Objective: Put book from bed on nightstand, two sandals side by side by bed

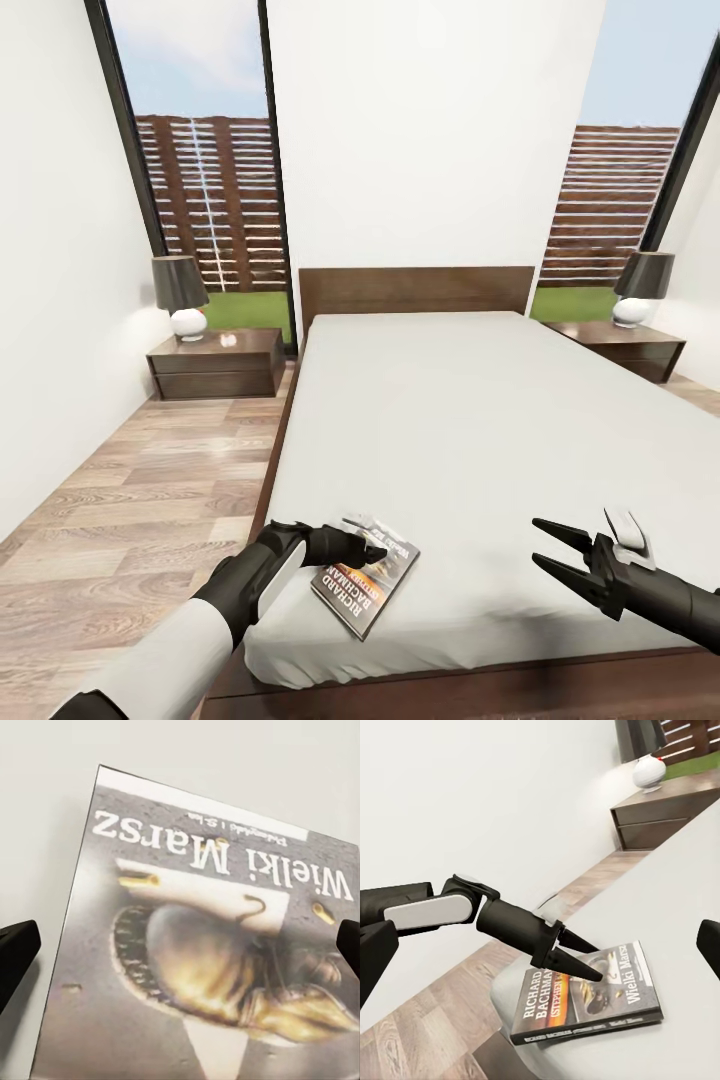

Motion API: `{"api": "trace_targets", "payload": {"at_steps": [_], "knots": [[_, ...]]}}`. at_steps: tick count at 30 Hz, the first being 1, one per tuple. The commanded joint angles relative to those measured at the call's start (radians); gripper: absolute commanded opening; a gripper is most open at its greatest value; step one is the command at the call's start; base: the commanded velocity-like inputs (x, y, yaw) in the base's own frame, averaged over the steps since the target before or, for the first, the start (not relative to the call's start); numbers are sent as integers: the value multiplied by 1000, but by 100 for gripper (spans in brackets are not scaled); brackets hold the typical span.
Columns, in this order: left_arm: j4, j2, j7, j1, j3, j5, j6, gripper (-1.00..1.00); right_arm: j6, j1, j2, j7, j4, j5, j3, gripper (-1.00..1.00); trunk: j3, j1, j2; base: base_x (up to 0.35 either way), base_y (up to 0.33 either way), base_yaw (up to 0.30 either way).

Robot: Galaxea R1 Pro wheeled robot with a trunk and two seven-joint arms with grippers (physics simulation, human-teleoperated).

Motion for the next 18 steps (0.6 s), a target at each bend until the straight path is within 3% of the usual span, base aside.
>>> {"api": "trace_targets", "payload": {"at_steps": [1,18], "knots": [[8,0,3,0,-2,4,14,100,10,-1,0,3,0,-2,0,100,-1,0,0,-4,0,0],[8,-1,4,0,-2,4,14,100,10,-1,0,3,0,-2,0,100,-1,0,0,0,0,0]]}}
